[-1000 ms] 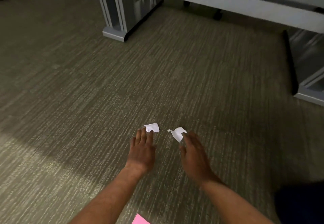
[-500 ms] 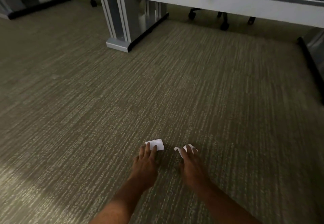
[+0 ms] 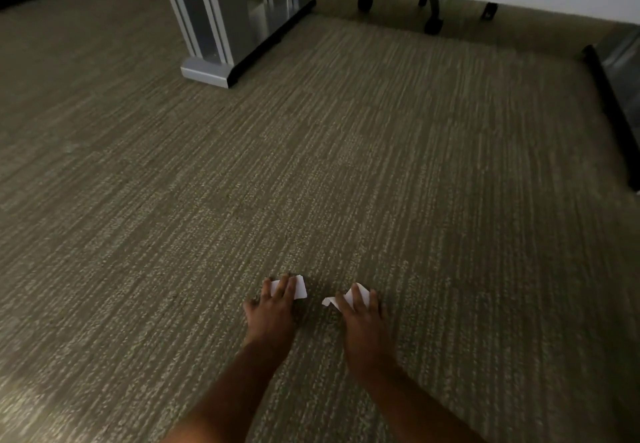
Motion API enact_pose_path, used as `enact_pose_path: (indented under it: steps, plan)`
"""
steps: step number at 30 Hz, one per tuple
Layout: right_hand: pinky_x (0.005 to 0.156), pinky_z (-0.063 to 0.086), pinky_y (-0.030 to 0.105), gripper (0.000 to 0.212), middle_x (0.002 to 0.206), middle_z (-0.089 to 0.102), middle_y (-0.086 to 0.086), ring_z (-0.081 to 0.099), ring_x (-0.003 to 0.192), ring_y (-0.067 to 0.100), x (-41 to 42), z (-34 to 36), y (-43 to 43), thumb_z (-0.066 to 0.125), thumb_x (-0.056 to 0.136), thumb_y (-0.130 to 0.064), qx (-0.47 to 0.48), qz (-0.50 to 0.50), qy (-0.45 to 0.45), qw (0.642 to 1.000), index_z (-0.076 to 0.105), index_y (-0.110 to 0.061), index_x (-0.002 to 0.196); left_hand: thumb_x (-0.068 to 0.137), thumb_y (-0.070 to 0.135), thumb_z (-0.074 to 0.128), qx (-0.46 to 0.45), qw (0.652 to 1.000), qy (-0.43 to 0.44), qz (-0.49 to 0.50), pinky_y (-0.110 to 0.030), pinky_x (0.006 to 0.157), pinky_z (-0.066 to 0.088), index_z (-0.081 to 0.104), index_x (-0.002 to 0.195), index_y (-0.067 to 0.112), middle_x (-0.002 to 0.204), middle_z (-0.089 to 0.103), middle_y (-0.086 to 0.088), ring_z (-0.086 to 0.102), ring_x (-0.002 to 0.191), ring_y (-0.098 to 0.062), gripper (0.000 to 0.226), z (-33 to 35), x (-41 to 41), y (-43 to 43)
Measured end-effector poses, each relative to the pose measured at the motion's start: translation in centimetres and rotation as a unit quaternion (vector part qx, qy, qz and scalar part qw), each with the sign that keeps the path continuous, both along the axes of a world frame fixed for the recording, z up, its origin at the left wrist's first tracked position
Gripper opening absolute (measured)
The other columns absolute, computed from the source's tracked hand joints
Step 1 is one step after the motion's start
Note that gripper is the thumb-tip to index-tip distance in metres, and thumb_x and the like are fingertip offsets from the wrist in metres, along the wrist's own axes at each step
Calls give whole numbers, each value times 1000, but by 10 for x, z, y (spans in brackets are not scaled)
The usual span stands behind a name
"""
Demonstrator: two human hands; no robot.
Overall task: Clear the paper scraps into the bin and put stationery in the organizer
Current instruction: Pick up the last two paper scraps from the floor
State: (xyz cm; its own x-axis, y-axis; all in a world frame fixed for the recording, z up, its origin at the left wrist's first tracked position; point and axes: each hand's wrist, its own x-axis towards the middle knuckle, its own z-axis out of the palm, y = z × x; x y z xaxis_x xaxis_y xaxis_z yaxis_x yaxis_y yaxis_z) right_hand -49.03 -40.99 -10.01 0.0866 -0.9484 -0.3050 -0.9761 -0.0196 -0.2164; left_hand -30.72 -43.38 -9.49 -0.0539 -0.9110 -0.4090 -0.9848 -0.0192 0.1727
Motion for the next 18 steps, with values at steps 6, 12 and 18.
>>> enact_pose_path:
  steps: [6,12,18]
  plan:
    - [121,14,47,56,165,12,3,8,150,34,-2,2,-6,36,101,-15,16,3,-6,1000,26,-41,150,101,15,38,-39,998,-45,-18,-51,109,39,37,150,20,158,39,-2,31,148,-26,49,10,1,-3]
    - [119,21,48,56,165,16,3,11,150,36,-2,3,-15,36,101,-13,48,2,-14,999,30,-41,150,100,12,41,-112,990,-64,-50,-44,109,42,55,135,15,147,53,-9,48,137,-27,38,21,11,18]
    - [115,33,40,52,158,32,4,26,145,26,-9,21,-12,48,98,-11,63,-19,-102,993,44,-34,144,73,1,79,-213,971,-46,-103,-58,91,55,75,108,8,125,70,-16,57,128,-42,36,53,0,54]
